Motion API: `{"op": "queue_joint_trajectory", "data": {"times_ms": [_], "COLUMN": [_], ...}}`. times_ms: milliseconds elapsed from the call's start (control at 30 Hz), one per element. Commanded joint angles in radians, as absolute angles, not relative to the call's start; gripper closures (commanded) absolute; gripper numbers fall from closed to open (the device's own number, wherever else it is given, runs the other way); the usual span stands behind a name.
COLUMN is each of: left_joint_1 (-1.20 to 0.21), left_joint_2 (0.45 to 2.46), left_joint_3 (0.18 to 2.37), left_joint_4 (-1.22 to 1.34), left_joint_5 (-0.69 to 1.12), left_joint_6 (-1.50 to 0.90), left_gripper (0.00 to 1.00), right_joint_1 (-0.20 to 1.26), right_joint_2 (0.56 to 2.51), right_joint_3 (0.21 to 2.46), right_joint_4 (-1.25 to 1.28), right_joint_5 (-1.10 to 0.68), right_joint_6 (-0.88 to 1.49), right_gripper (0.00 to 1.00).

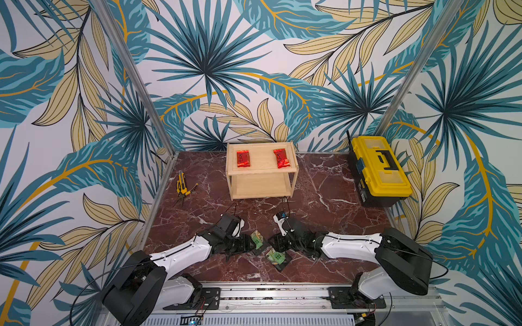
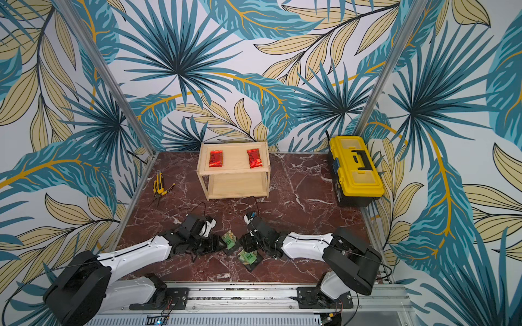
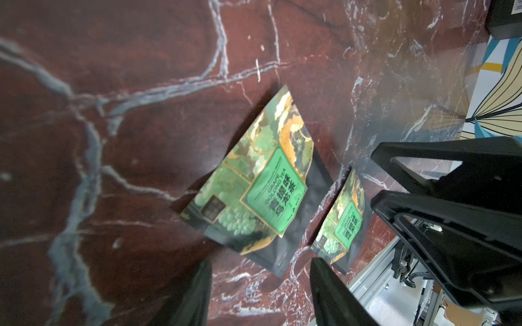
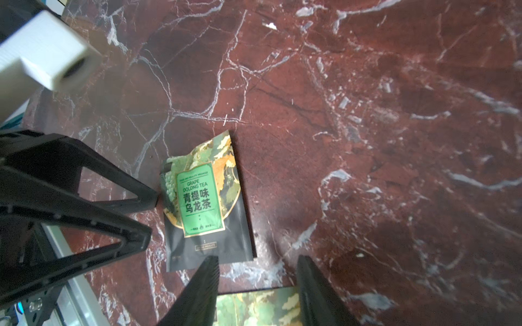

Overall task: Place the tea bags on the shelf by color
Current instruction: Move the tea bag to the center of the board, then pick up the tea bag from the center of the board.

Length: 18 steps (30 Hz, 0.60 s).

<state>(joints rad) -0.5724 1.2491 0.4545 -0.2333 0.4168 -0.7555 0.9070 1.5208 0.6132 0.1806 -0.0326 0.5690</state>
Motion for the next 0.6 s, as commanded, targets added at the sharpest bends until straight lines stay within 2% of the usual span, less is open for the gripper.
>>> {"op": "queue_joint_trajectory", "data": {"times_ms": [0,367,500,567], "left_joint_1": [-0.565,-0.520,-0.519,-0.518], "left_joint_2": [1.305,1.333,1.287,1.243], "left_joint_3": [0.472,0.506,0.499,0.480], "left_joint_4": [-0.226,-0.216,-0.217,-0.197], "left_joint_5": [0.388,0.387,0.390,0.419], "left_joint_6": [-0.732,-0.665,-0.652,-0.653], "left_gripper": [0.40,0.42,0.47,0.58], "right_joint_1": [0.900,0.881,0.871,0.867], "right_joint_2": [1.551,1.584,1.589,1.588], "right_joint_3": [0.591,0.598,0.600,0.598], "right_joint_4": [0.235,0.287,0.297,0.306], "right_joint_5": [-0.047,-0.129,-0.151,-0.153], "right_joint_6": [0.593,0.651,0.672,0.685], "right_gripper": [0.50,0.50,0.50,0.50]}}
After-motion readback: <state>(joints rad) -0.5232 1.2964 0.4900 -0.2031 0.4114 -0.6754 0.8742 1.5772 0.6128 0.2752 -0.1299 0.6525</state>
